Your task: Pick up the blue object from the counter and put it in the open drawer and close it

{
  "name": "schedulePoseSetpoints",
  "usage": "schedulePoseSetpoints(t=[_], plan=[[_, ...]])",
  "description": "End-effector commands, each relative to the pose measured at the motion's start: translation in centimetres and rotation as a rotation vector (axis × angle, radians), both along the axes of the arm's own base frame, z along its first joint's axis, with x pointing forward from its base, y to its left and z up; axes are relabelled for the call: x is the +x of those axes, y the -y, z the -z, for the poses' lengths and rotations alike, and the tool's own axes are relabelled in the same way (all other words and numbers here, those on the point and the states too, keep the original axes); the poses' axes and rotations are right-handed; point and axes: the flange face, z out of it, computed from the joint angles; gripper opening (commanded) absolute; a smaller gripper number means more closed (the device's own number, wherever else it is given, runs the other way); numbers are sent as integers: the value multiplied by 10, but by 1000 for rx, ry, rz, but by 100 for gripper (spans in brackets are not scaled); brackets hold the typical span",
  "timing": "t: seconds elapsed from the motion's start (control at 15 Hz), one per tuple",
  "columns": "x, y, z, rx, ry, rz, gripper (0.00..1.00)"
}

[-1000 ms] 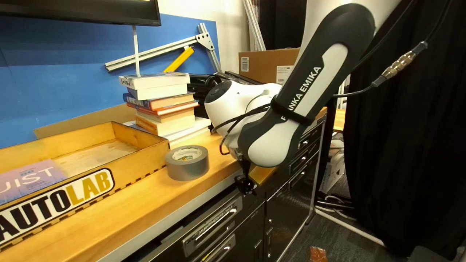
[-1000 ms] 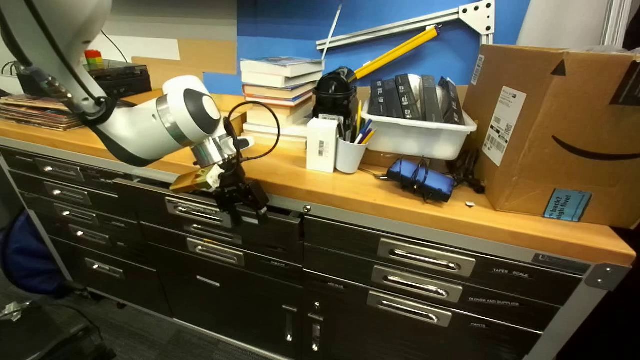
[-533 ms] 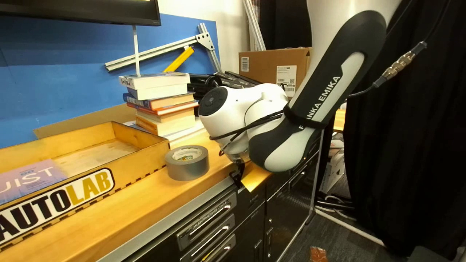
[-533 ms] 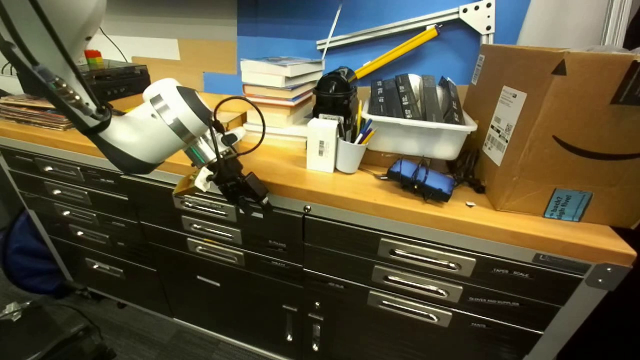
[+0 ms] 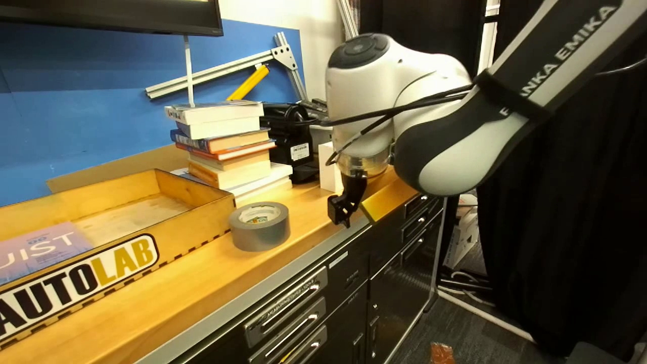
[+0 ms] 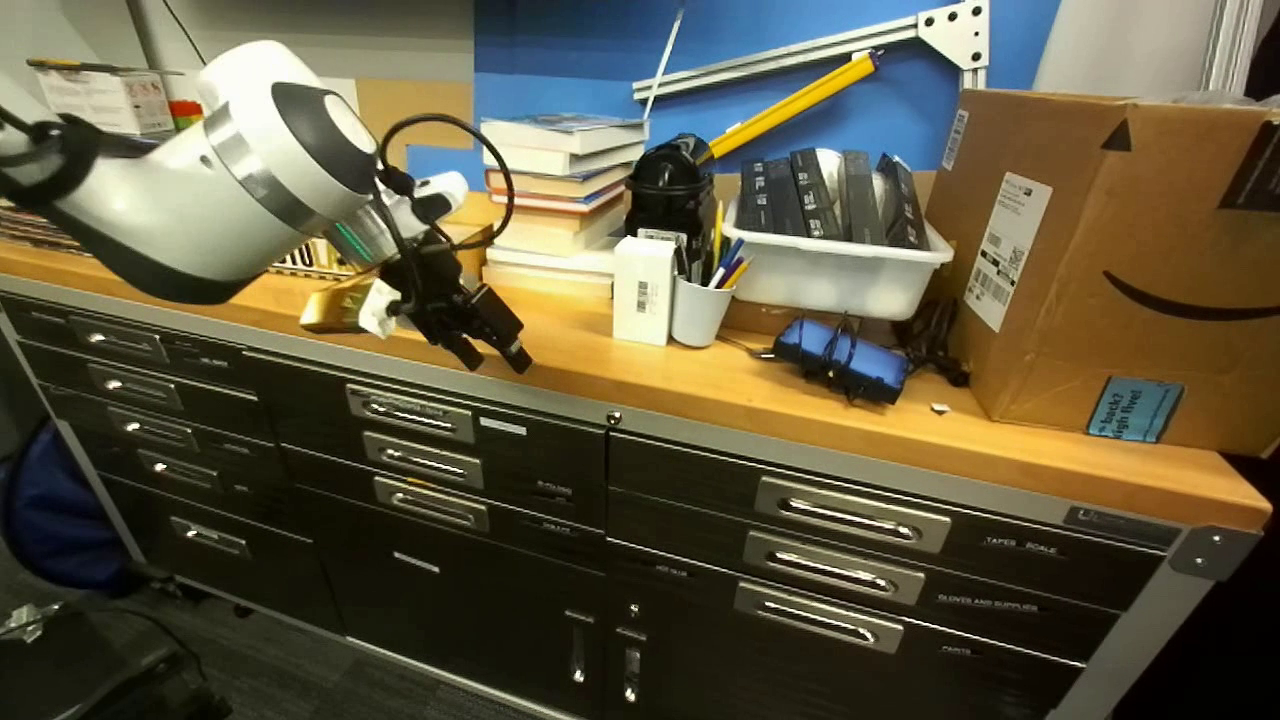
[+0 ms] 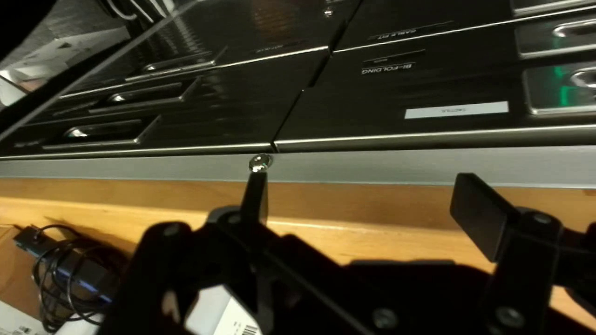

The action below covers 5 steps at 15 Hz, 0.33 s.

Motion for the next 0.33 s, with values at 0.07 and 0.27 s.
schedulePoseSetpoints(t=[0.07, 0.27], plan=[[-51, -7, -20, 140, -74, -151, 100], [-35, -4, -12, 87, -63, -101, 100]])
